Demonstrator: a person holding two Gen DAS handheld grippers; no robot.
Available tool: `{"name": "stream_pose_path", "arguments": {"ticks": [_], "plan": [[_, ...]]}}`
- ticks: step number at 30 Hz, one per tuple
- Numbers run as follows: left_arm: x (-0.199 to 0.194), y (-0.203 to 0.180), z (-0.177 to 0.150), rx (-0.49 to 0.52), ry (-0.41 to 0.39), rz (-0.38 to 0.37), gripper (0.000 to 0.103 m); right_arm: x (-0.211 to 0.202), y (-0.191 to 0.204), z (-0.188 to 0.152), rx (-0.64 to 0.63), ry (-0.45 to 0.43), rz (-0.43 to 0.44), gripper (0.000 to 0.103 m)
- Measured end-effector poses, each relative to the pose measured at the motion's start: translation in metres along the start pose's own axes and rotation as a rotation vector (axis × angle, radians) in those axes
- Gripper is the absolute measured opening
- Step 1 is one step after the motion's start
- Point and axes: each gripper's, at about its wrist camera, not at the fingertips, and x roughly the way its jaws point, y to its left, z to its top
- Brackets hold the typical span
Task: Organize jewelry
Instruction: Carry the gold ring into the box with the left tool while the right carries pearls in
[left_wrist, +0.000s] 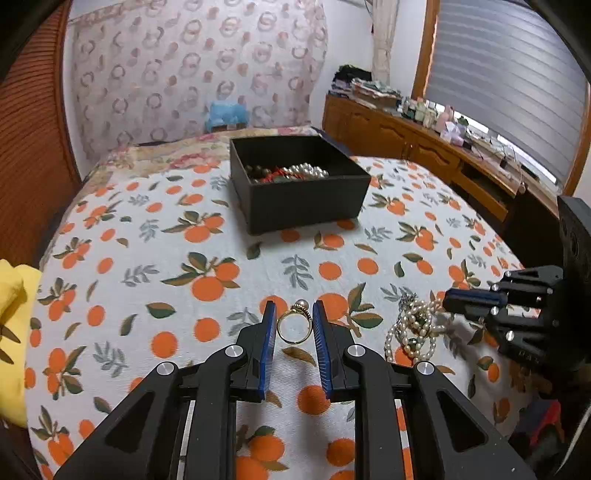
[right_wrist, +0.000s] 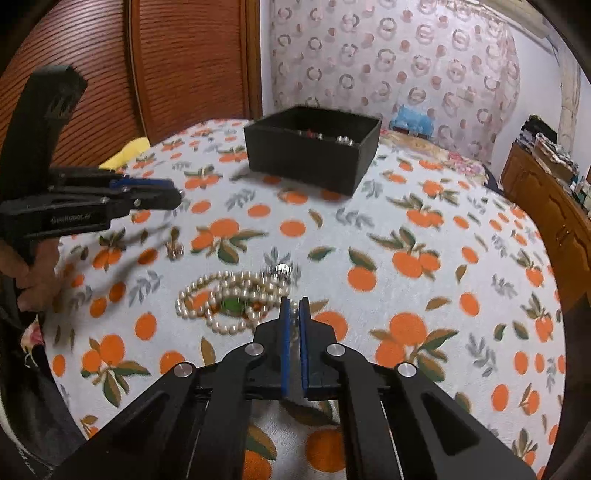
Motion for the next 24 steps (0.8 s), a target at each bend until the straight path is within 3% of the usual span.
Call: {"name": "stream_pose_path", "arguments": {"ticks": [24], "plan": [[-0.028,0.001,0.032,0.027,-0.089,0.002,0.019,-0.087,0.005,0.113,-0.125,-0.261,-0.058,0.005]]}}
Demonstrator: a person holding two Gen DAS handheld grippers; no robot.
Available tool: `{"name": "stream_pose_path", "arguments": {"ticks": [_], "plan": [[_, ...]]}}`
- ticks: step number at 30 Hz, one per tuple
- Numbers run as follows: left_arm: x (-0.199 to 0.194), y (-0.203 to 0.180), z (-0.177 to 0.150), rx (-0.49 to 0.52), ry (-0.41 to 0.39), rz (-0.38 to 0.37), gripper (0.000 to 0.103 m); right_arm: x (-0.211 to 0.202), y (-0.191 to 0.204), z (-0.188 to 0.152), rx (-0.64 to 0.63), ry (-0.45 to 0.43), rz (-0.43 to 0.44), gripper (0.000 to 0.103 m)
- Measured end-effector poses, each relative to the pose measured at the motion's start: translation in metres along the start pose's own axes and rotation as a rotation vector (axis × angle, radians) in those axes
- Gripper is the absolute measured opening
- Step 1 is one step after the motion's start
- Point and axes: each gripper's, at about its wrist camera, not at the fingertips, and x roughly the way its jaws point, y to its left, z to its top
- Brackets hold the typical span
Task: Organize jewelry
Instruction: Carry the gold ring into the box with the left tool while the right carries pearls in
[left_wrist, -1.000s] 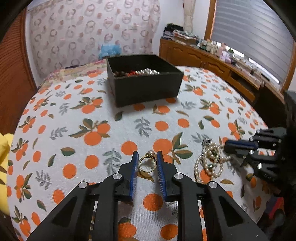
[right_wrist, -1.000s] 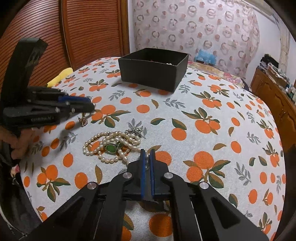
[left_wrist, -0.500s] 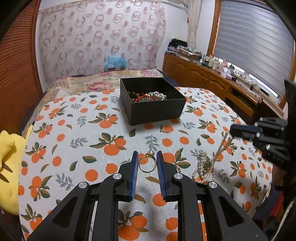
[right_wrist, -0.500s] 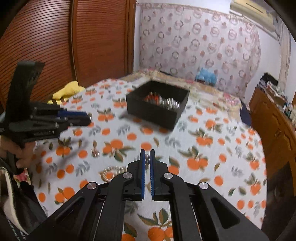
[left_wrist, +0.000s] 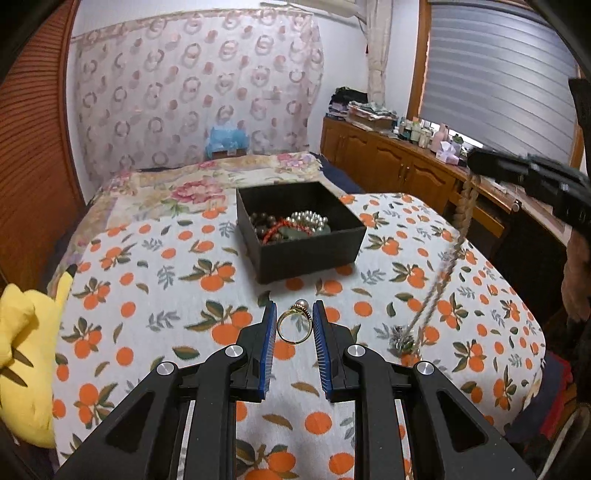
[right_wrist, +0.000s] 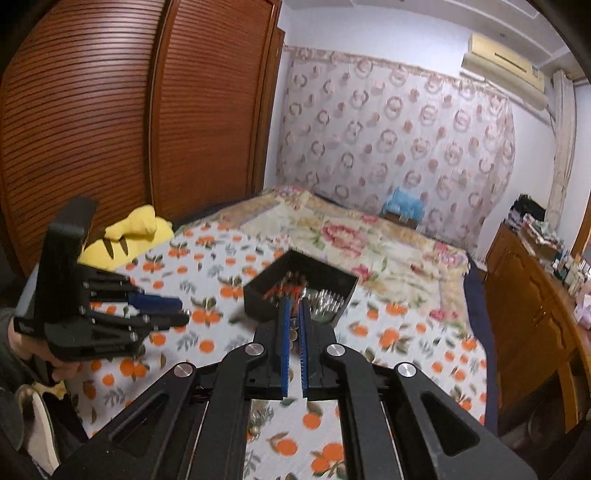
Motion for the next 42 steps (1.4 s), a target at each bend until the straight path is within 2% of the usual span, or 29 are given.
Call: {"name": "stream_pose_path", "arguments": {"ticks": [16,32,38,42], "plan": [[0.003,-0.003,0.039,0.03,-0.056,0.001,0.019,-0.002,-0.022,0.059,-0.01,-0.088,-0.039,0.005],[0.027,-0.004,0.074,0.059,-0.041,0.015,0.019,0.022,-0.052,0.109,0.035,-0.145,-0.044,0.005],[0.037,-0.002,0.084,0.057,-0.039,0.026,0.019,0.051,-0.063,0.106,0.071,-0.084,-0.017,0.005],[0.049,0.0,0.085,0.055,-0.023,0.034,0.019,0.085,-0.07,0.08,0.132,-0.003,0.022,0.006]]}}
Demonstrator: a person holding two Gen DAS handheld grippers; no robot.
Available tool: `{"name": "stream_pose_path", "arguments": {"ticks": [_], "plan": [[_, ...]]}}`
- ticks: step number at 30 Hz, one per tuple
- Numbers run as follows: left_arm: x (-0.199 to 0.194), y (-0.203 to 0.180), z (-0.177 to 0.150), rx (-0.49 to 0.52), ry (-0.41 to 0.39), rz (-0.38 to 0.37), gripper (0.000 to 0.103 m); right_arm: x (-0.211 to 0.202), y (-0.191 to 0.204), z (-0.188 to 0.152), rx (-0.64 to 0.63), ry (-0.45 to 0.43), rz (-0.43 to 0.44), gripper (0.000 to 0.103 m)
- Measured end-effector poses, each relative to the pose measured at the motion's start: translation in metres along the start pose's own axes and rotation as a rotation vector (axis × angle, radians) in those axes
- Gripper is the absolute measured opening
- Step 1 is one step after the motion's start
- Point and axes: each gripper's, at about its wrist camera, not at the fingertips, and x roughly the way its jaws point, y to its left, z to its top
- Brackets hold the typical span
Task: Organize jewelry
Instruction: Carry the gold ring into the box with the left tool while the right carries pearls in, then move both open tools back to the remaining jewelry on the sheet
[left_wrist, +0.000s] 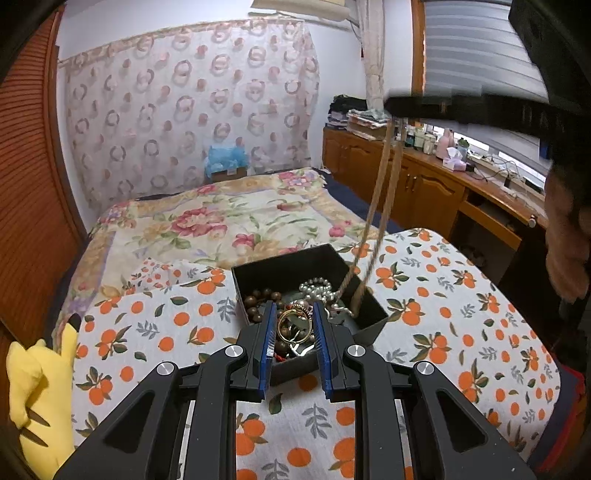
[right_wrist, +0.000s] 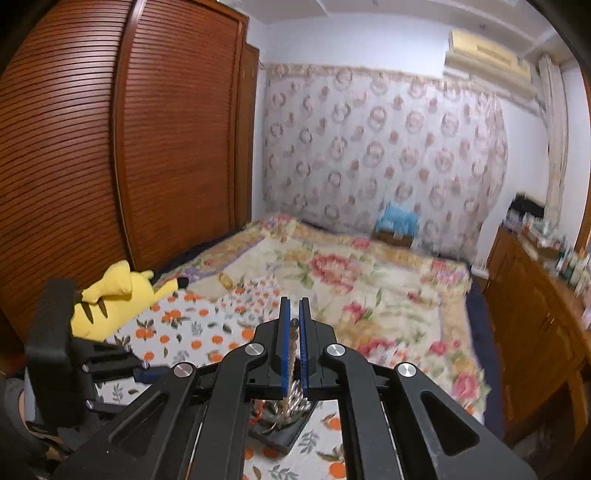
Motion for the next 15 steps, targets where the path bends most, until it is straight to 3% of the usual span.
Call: {"name": "stream_pose_path", "arguments": {"ticks": [7,15], "plan": [[0.025,0.005,-0.004,-0.02,0.034,0.012,0.019,0.044,-0.004,-0.044,0.06,0.1,0.041,0.006],[0.04,0.007,0.004,-0.025,0.043,0.024,0.019,0.046,-0.014,-0.063,0.081,0.114,0.051,0.007]]}}
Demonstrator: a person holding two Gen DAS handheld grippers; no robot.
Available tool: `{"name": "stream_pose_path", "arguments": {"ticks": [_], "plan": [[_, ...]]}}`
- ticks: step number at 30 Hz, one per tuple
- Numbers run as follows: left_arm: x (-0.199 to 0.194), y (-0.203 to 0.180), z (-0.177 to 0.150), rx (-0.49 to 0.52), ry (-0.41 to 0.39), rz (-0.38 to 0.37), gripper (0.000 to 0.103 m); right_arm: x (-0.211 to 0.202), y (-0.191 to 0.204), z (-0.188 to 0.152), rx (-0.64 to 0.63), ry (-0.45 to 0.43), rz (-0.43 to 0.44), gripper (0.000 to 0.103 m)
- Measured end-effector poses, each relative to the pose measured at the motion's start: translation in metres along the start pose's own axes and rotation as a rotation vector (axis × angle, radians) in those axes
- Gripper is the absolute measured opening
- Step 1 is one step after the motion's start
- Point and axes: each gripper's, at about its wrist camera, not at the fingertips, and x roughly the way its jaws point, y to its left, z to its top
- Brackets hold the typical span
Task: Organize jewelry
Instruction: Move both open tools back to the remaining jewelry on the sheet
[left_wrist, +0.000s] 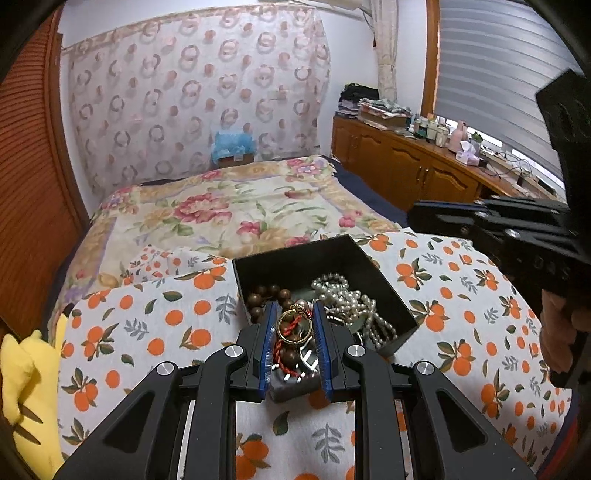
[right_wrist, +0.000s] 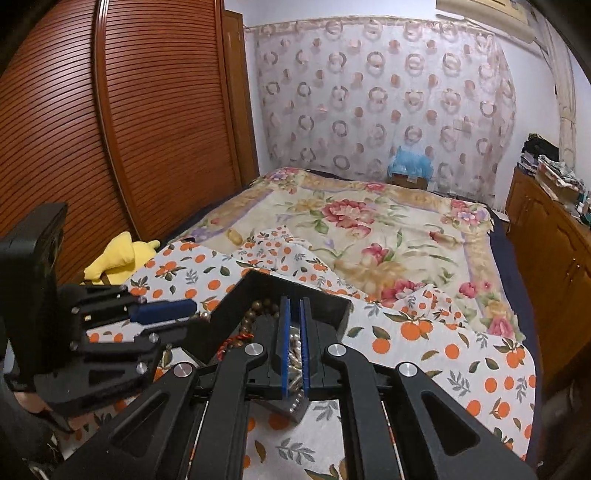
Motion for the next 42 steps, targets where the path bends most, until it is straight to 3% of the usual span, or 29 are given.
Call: {"name": "stream_pose_path", "arguments": {"ticks": [10,11,14,22,24,30,35,39,42], "plan": [[0.013,-0.015,0.015,0.031,-0.006,0.02,0.019,-0.017,-0.009,-0.026,-0.007,0.001,-0.018,0.007],[0.013,-0.016,0.015,0.032,-0.005,0.022,0.021,-0.019,-0.01,-0.03,-0.007,0.001,-0.02,0.007],[0.009,-0.017,0.013,0.033,-0.013,0.036,0.039,-0.028,-0.01,-0.047,-0.005,0.003,-0.008,0.007],[-0.015,-0.021,-0.016,0.04,-0.01,0.025,0.045,-0.047,-0.003,-0.082,-0.012,0.004,0.001,0.007],[-0.019,-0.021,-0.021,0.034,-0.008,0.015,0.055,-0.049,0.001,-0.091,-0.007,0.007,0.01,0.007],[-0.038,-0.023,-0.037,0.052,-0.011,0.015,0.07,-0.046,0.014,-0.111,-0.016,0.039,0.013,0.007],[-0.051,-0.02,-0.055,0.061,-0.001,0.009,0.075,-0.043,0.02,-0.126,-0.019,0.067,0.013,0.007],[-0.057,-0.016,-0.072,0.049,0.019,0.002,0.076,-0.042,0.02,-0.134,-0.012,0.088,0.0,0.023],[-0.056,-0.012,-0.083,0.043,0.042,0.0,0.076,-0.039,0.02,-0.14,-0.01,0.108,0.009,0.023]]}}
